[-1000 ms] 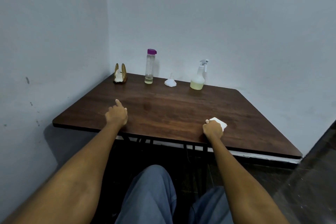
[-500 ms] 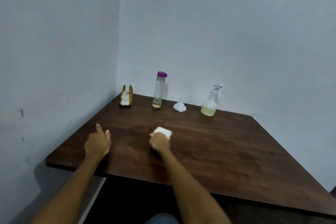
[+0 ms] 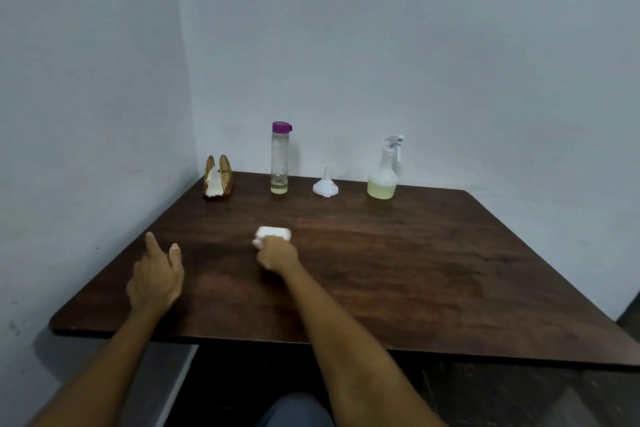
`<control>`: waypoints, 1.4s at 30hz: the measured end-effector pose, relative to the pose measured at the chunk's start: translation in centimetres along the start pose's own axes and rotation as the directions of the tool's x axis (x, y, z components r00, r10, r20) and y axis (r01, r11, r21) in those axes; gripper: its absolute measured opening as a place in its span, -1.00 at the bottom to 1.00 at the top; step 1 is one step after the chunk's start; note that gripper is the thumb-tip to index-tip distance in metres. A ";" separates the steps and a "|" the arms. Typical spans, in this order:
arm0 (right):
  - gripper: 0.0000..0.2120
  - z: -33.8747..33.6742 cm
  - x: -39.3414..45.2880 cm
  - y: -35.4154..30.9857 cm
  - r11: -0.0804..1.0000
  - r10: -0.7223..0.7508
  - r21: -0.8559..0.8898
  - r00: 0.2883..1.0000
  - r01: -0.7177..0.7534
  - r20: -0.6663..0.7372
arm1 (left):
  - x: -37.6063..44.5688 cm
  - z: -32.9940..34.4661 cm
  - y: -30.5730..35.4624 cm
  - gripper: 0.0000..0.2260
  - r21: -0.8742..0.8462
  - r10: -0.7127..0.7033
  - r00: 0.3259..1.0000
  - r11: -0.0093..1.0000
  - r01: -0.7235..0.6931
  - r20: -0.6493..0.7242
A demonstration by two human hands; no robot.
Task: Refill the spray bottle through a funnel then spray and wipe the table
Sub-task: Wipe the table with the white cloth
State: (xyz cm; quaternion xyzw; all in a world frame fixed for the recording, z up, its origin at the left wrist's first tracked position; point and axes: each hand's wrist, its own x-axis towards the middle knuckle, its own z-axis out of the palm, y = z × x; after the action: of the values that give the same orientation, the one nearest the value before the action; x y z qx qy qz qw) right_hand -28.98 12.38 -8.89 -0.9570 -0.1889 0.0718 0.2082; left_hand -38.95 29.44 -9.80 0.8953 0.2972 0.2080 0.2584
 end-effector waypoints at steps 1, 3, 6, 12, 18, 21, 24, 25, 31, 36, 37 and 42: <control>-0.61 -1.2 -0.2 2.4 0.999 0.048 -0.011 0.998 -0.048 -0.030 | -0.1 0.1 0.4 -0.45 0.000 0.014 1.000 1.000 -0.014 0.000; -0.64 -3.5 -1.2 7.3 0.988 0.146 -0.029 0.984 -0.150 -0.106 | -0.5 0.4 1.3 -0.46 -0.003 0.037 0.999 0.999 -0.037 0.013; -0.65 -6.5 -3.4 14.2 0.952 0.291 -0.039 0.936 -0.304 -0.199 | -1.1 1.2 2.8 -0.47 -0.021 0.079 0.996 0.997 -0.078 0.043; -0.64 -10.6 -9.3 24.5 0.803 0.576 0.052 0.749 -0.594 -0.326 | -2.2 2.4 3.0 -0.50 0.002 0.135 0.990 0.991 -0.135 0.031; -0.67 -10.0 -12.1 25.0 0.684 0.707 0.187 0.578 -0.705 -0.408 | -2.0 2.0 2.6 -0.49 -0.051 0.093 0.995 0.995 -0.091 0.042; -0.66 -8.7 -11.8 21.2 0.726 0.671 0.177 0.629 -0.664 -0.393 | -2.2 1.8 2.9 -0.48 -0.078 0.073 0.996 0.995 -0.069 0.053; -0.65 -6.1 -10.5 15.0 0.843 0.529 0.094 0.785 -0.530 -0.323 | -2.7 1.7 3.3 -0.48 -0.100 0.087 0.994 0.992 -0.080 0.066; -0.65 -4.9 -9.9 12.4 0.882 0.464 0.072 0.835 -0.465 -0.294 | -3.0 1.7 3.3 -0.47 -0.110 0.096 0.993 0.990 -0.088 0.071; -0.64 2.9 -9.4 -3.5 0.996 0.031 0.085 0.993 -0.021 -0.111 | -4.3 0.1 2.1 -0.49 -0.157 0.122 0.991 0.981 -0.113 0.050; -0.64 5.1 -11.5 -6.3 0.986 -0.145 0.072 0.988 0.148 -0.052 | -4.3 -2.1 0.1 -0.50 -0.089 0.161 0.987 0.983 -0.159 0.012; -0.65 4.8 -11.8 -5.8 0.987 -0.140 0.065 0.988 0.145 -0.064 | -4.4 -2.3 0.1 -0.50 -0.089 0.153 0.988 0.984 -0.152 0.010; -0.65 1.8 -13.2 0.5 0.997 0.007 0.083 0.986 0.007 -0.165 | -7.0 -1.4 2.7 -0.49 -0.128 0.202 0.977 0.973 -0.193 0.066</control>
State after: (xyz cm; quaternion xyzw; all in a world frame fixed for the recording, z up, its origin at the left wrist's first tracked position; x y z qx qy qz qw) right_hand -41.28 7.45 -9.94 -0.9502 -0.1677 0.0001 0.2626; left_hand -43.68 23.58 -8.71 0.9107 0.1831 0.2147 0.3016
